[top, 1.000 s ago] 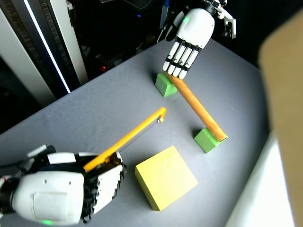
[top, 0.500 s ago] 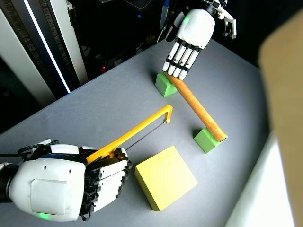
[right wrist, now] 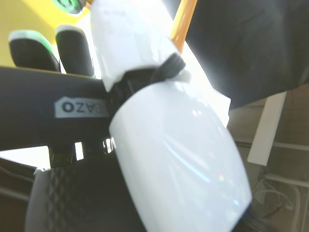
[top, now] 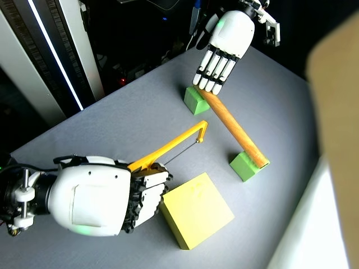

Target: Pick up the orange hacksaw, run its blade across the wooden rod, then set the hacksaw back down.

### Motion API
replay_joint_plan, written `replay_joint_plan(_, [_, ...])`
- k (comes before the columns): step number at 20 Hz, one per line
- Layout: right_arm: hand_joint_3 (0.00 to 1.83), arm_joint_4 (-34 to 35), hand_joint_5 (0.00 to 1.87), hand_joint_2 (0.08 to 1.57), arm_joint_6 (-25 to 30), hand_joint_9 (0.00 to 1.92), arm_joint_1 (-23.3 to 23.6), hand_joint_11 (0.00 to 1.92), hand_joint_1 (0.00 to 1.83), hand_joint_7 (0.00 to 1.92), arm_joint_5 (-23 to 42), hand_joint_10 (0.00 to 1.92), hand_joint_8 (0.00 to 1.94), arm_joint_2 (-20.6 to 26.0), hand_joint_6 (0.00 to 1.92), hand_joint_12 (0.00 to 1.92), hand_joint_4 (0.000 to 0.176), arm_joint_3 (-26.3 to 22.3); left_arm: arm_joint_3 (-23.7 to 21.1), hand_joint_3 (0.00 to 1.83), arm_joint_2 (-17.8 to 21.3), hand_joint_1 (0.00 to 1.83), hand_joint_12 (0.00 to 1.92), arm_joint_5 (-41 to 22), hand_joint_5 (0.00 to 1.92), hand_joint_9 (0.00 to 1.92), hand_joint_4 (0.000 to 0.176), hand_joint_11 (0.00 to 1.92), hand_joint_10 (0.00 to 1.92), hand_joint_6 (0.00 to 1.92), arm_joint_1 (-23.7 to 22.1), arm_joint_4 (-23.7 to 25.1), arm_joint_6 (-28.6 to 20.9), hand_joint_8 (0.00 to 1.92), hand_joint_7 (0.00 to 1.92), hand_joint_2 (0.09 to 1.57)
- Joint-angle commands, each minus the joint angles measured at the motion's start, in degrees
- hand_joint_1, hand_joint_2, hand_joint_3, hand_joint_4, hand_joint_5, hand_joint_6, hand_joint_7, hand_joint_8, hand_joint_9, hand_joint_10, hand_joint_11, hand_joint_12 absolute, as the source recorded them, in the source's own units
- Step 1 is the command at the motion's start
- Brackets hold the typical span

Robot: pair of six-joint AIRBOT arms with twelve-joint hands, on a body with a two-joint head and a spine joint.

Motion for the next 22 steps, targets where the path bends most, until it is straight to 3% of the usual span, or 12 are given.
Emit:
replay_joint_plan(1, [0.00, 1.27, 0.79, 1.17, 0.00, 0.81, 1.25, 0.82, 1.36, 0.89, 7.27, 1.43, 1.23, 0.58, 1.04, 1.54, 0.000, -0.25, 0.53, 0.00, 0.10, 0.13, 0.11, 0.41, 0.05, 0.04, 0.000, 0.00, 0.00, 0.00, -0.37, -2.33, 0.03, 0.00, 0.05, 1.26])
replay_joint_plan(2, [0.00, 1.27, 0.78, 1.17, 0.14, 0.83, 2.06, 0.85, 1.36, 0.89, 7.27, 1.43, 1.20, 0.61, 1.04, 1.54, 0.000, -0.29, 0.53, 0.00, 0.10, 0.14, 0.17, 0.41, 0.05, 0.05, 0.000, 0.00, 0.00, 0.00, -0.37, -2.33, 0.03, 0.00, 0.06, 1.25])
replay_joint_plan(3, [0.00, 1.27, 0.87, 1.13, 0.70, 0.93, 2.95, 0.84, 1.38, 0.97, 7.64, 1.37, 1.09, 0.61, 0.88, 1.56, 0.000, -0.31, 0.57, 0.00, 0.10, 0.12, 0.17, 0.41, 0.05, 0.05, 0.000, 0.00, 0.00, 0.00, -0.36, -2.33, 0.03, 0.00, 0.06, 1.25])
replay_joint_plan(6, [0.00, 1.64, 0.78, 1.17, -0.01, 0.81, 3.82, 0.80, 1.36, 0.90, 9.74, 1.42, 1.23, 0.10, 1.03, 1.57, 0.000, -0.29, 0.58, 0.00, 0.09, 0.12, 0.16, 0.41, 0.04, 0.05, 0.000, 0.00, 0.00, 0.00, -0.36, -2.33, 0.03, 0.00, 0.05, 1.26])
replay_joint_plan(8, [0.00, 2.04, 0.78, 1.17, -0.22, 0.83, 4.45, 0.83, 1.36, 0.89, 9.84, 1.43, 1.22, -0.47, 1.04, 1.55, 0.000, -0.29, 0.64, 0.00, 0.07, 0.16, 0.22, 0.41, 0.07, 0.07, 0.000, 0.00, 0.00, 0.01, -0.36, -2.33, 0.03, 0.00, 0.07, 1.25])
replay_joint_plan(10, [0.00, 2.81, 0.82, 1.15, -0.95, 0.94, 5.15, 0.84, 1.38, 0.94, 10.25, 1.36, 1.11, -0.90, 0.96, 1.55, 0.000, -0.28, 0.64, 0.00, 0.07, 0.16, 0.12, 0.41, 0.06, 0.05, 0.000, 0.00, 0.00, 0.00, -0.36, -2.33, 0.03, 0.00, 0.04, 1.25])
replay_joint_plan(11, [0.00, 4.59, 0.85, 1.13, -2.44, 0.96, 5.24, 0.85, 1.38, 0.96, 11.64, 1.34, 1.08, -1.17, 0.91, 1.53, 0.000, -0.28, 0.65, 0.00, 0.07, 0.17, 0.12, 0.41, 0.07, 0.06, 0.000, 0.00, 0.00, 0.00, -0.36, -2.33, 0.03, 0.00, 0.05, 1.25])
replay_joint_plan(13, [0.00, 10.82, 0.74, 1.18, -7.36, 0.82, 5.33, 0.84, 1.36, 0.87, 16.58, 1.44, 1.24, -2.26, 1.08, 1.52, 0.000, -0.29, 0.68, 0.00, -0.01, 0.16, 0.00, 0.42, 0.03, 0.01, 0.000, 0.00, 0.00, 0.00, -0.37, -2.50, 0.03, 0.00, 0.01, 1.27])
replay_joint_plan(14, [0.00, 11.91, 0.80, 1.15, -7.92, 0.93, 5.39, 0.88, 1.37, 0.93, 17.36, 1.36, 1.15, -2.55, 0.97, 1.51, 0.000, -0.29, 0.69, 0.00, -0.06, 0.19, 0.01, 0.48, 0.04, 0.02, 0.000, 0.01, 0.00, 0.00, -0.39, -2.55, 0.03, 0.00, 0.02, 1.27])
replay_joint_plan(19, [0.00, 16.95, 0.77, 1.18, -11.48, 0.76, 5.45, 0.80, 1.36, 0.89, 20.18, 1.43, 1.28, -5.65, 1.06, 1.55, 0.000, -0.30, 0.69, 0.00, -0.08, 0.17, 0.00, 0.48, 0.03, 0.01, 0.000, 0.00, 0.00, 0.00, -0.39, -2.55, 0.03, 0.00, 0.01, 1.27])
replay_joint_plan(22, [0.00, 17.65, 0.78, 1.17, -12.07, 0.84, 5.70, 0.82, 1.36, 0.89, 20.61, 1.40, 1.21, -6.54, 1.06, 1.52, 0.000, -0.41, 0.76, 0.00, -0.06, 0.21, 0.01, 0.48, 0.05, 0.02, 0.000, 0.01, 0.00, 0.01, -0.38, -2.55, 0.03, 0.00, 0.03, 1.26])
